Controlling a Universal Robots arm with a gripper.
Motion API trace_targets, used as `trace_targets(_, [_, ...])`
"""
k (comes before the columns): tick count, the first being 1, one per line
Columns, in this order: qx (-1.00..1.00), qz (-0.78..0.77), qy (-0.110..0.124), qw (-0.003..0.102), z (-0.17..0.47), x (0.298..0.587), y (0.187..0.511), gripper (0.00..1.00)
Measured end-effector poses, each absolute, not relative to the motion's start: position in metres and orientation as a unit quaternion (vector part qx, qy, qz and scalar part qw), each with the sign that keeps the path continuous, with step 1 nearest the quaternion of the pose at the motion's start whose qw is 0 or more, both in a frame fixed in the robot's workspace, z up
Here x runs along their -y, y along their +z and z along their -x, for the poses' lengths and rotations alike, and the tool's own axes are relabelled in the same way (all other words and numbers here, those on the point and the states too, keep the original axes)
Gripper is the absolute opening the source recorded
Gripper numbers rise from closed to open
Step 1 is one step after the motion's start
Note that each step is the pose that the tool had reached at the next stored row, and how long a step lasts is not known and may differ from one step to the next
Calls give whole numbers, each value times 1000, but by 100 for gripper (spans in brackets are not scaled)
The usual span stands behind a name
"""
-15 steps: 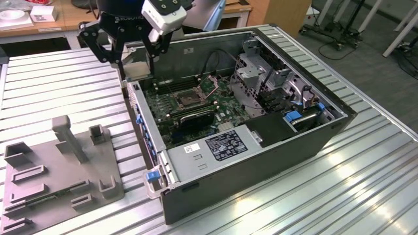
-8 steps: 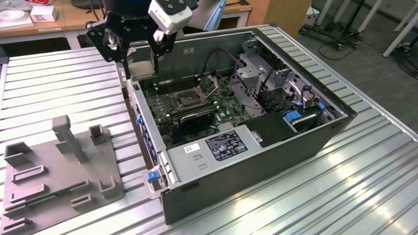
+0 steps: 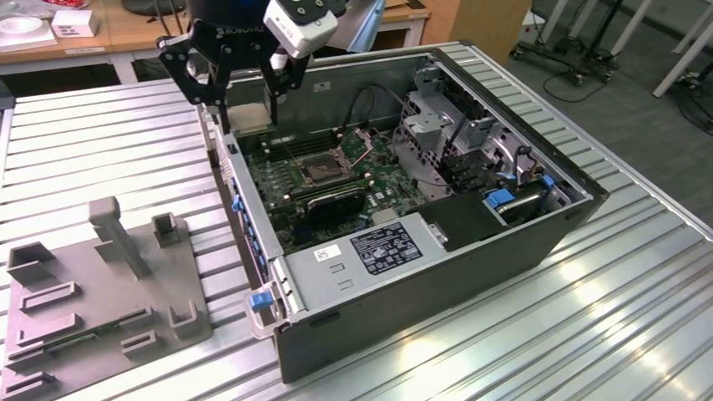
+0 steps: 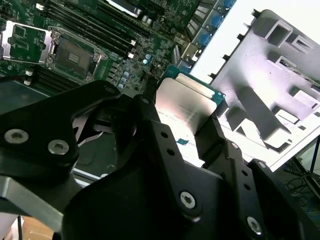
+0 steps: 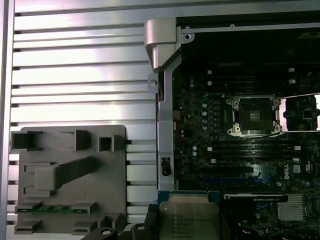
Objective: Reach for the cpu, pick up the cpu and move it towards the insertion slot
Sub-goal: 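Pick up the cpu and move it towards the insertion slot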
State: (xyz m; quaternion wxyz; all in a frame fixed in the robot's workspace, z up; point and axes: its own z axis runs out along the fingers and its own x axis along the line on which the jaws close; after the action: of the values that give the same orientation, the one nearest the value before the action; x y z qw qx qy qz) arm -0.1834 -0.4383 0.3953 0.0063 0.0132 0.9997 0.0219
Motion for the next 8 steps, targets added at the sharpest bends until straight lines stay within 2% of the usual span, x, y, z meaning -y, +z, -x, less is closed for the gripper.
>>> trace_targets(8, [-1000, -13, 22, 6, 178, 438, 395, 55])
